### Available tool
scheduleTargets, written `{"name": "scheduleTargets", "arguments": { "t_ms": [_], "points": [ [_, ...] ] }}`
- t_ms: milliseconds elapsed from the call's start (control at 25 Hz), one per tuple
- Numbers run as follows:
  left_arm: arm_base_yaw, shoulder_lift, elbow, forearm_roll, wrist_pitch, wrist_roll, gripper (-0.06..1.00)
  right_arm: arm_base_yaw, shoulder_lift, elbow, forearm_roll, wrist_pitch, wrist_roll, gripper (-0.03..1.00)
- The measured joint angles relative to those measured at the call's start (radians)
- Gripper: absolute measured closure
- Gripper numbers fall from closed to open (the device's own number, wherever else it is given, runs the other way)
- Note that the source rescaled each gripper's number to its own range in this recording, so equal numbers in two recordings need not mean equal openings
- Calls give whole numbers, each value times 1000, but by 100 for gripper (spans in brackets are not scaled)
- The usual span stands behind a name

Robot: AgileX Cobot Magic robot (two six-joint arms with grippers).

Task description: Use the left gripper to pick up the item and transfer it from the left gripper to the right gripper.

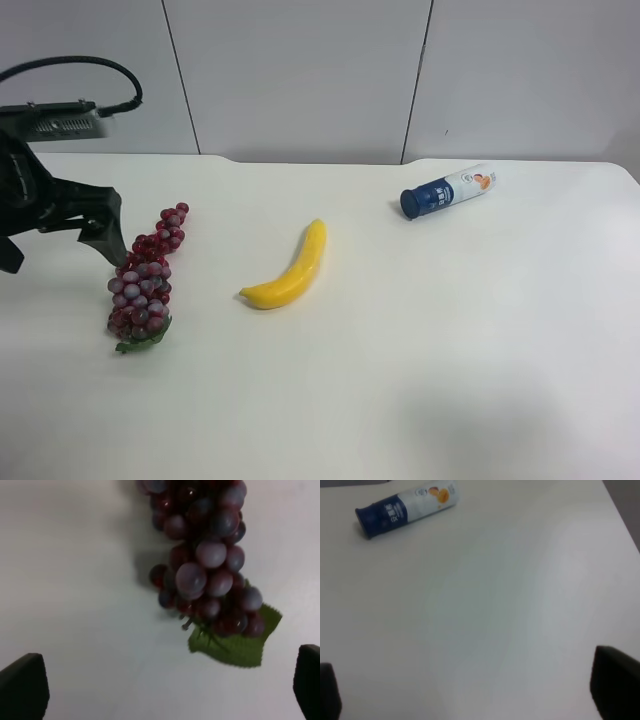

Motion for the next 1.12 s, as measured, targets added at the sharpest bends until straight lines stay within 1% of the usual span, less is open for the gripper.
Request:
{"name": "scheduleTargets", "arguments": {
  "t_ms": [200, 520, 720, 960, 1120],
  "points": [
    [-3, 108, 0, -66, -65, 20, -6, 0, 0, 0, 0, 0, 0, -3],
    [-3, 246, -1, -108, -155, 37, -6, 0, 0, 0, 0, 0, 0, -3],
    [-3, 322, -1, -146, -211, 77, -6, 0, 0, 0, 0, 0, 0, -3],
    [-3, 390, -1, -149, -289, 92, -6, 0, 0, 0, 0, 0, 0, -3],
    [-3, 417, -1, -132, -308, 94, -5, 0, 0, 0, 0, 0, 0, -3]
  ]
}}
